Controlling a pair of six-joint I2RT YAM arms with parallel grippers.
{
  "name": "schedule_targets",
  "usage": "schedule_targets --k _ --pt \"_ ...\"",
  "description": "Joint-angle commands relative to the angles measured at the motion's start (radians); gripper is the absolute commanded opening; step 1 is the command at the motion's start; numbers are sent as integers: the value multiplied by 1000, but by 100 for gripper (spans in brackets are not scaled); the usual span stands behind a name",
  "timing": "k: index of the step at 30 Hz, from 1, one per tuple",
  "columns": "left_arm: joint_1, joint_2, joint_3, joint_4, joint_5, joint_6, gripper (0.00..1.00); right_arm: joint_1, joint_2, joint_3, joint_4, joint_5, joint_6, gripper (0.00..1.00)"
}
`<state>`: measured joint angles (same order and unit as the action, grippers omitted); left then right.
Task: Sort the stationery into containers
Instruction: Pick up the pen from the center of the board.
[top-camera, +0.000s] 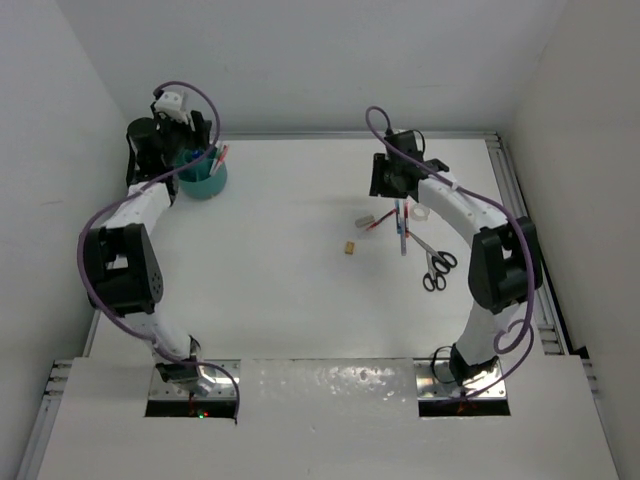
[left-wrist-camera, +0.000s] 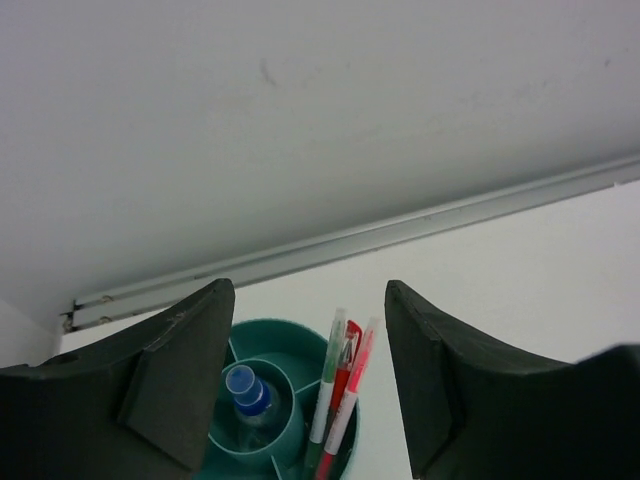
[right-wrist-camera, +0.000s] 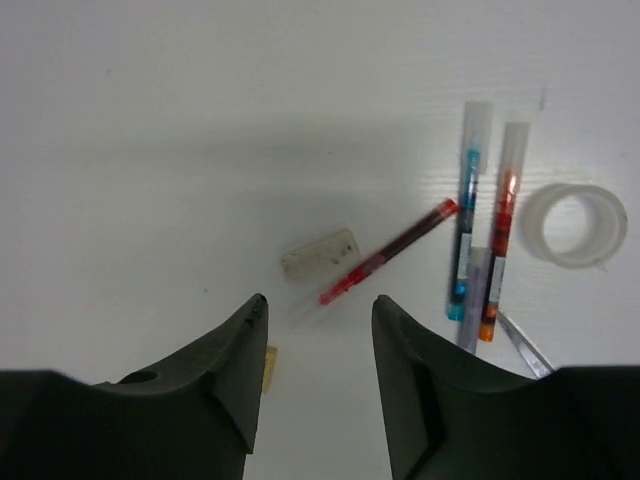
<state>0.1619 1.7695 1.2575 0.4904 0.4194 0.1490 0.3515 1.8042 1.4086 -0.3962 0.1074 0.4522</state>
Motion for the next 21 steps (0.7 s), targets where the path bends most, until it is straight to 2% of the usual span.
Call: schedule_targets --k 1,2,6,12,14,17,18,19,20,21 --pt "-54 -129 28 -134 -129 -12 60 -31 36 50 -78 77 211 46" --pt "-62 -169 22 -160 -136 -15 60 -32 47 59 -72 90 247 47" --pt "-91 -264 -73 -249 -149 -90 60 -71 93 56 -85 80 410 33" --pt "-114 -383 -205 -289 -215 -181 60 -71 110 -34 -32 113 594 41" --pt "-114 -406 -237 -300 -225 -200 60 -68 142 10 -73 123 559 42" --pt "-113 -450 -294 -283 -232 -200 59 -31 162 52 -82 141 265 42" --pt "-111 -461 -311 -264 -240 -198 59 -28 158 32 -57 102 26 46" --pt "-111 -481 -335 -256 -245 -193 60 -25 141 18 -41 -10 -98 50" --pt "-110 -489 -346 -251 -251 -189 59 -23 129 0 -36 -53 -239 54" --pt "-110 -504 -352 -248 -255 -189 59 -22 120 -28 -38 -84 -526 60"
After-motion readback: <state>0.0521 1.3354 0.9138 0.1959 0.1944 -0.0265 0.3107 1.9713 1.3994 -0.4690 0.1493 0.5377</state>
